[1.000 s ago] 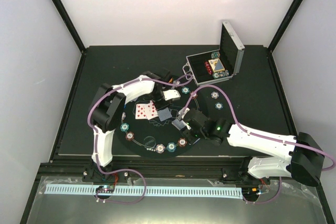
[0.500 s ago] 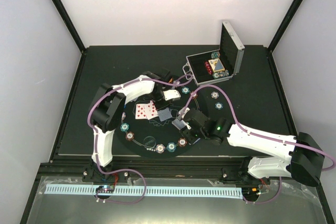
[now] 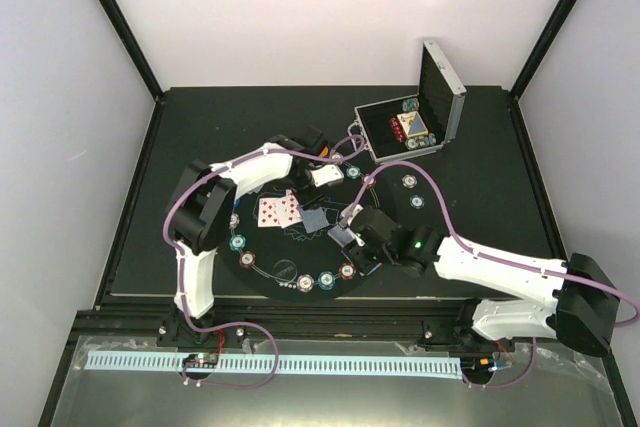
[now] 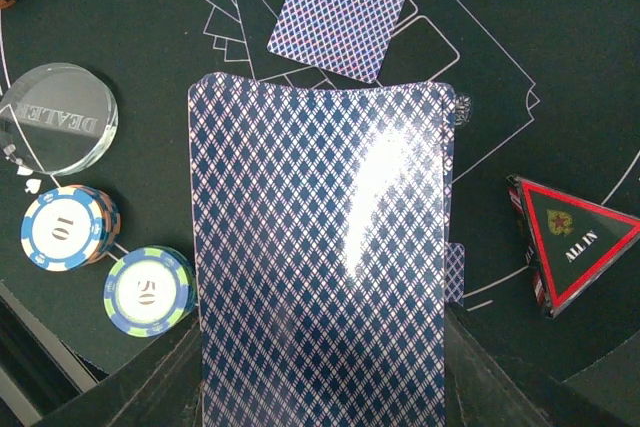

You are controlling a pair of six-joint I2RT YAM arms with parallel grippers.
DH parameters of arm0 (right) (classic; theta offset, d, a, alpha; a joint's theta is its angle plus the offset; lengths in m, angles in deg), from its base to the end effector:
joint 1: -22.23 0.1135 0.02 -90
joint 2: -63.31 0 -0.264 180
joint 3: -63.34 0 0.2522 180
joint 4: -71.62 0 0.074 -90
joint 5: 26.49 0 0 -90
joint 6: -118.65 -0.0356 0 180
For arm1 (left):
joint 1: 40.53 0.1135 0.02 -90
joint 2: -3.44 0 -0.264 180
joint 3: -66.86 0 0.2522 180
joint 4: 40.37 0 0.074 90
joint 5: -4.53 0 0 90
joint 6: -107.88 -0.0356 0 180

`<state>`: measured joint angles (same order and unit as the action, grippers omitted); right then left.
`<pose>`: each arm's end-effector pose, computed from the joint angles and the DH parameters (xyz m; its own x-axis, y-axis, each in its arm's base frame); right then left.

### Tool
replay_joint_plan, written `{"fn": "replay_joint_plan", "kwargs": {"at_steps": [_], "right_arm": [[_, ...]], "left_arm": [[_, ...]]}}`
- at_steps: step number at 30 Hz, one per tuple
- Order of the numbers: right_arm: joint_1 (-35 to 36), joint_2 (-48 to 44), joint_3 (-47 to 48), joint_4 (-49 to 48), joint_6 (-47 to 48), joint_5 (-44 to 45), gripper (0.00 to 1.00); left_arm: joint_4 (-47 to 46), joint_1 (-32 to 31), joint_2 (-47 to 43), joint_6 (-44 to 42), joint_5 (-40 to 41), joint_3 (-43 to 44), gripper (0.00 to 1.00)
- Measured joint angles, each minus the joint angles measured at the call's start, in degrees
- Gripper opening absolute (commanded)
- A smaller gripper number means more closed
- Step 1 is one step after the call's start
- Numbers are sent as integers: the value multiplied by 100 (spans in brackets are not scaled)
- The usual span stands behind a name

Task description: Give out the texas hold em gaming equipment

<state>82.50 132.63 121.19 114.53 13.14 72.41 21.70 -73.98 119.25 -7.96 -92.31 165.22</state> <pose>0.1226 0.2035 0.2216 -0.6059 -0.5283 -0.5948 -0.6758 0.7363 0.0346 0.3276 -0.2215 0.1680 -0.4920 0.8437 -0.2147 0.8664 0.4986 -0.0261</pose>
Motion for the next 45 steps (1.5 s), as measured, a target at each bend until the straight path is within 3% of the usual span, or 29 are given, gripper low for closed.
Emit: {"fn": "replay_joint_plan", "kwargs": {"at_steps": [9, 17, 19, 25, 31, 45], "right_arm": [[-245, -229, -22, 125, -280, 151, 55], [-1414, -273, -184, 337, -743, 330, 55], [-1803, -273, -254, 365, -835, 345, 55], [-2789, -275, -321, 391, -1019, 400, 55], [-3560, -275, -321, 398, -1014, 424, 55], [-3862, -597, -452, 431, -890, 385, 55]], "left_arm": [[-844, 293, -1056, 925, 81, -640, 62], [-1845, 306, -2107, 3230, 350, -1635, 63], [-2039, 33, -2164, 3816, 317, -1816, 69], [-2378, -1117, -1637, 5027, 33, -1628, 74], [-2365, -1860, -625, 5493, -52, -800, 75], [-1690, -2146, 450, 5552, 752, 369, 87]]}}
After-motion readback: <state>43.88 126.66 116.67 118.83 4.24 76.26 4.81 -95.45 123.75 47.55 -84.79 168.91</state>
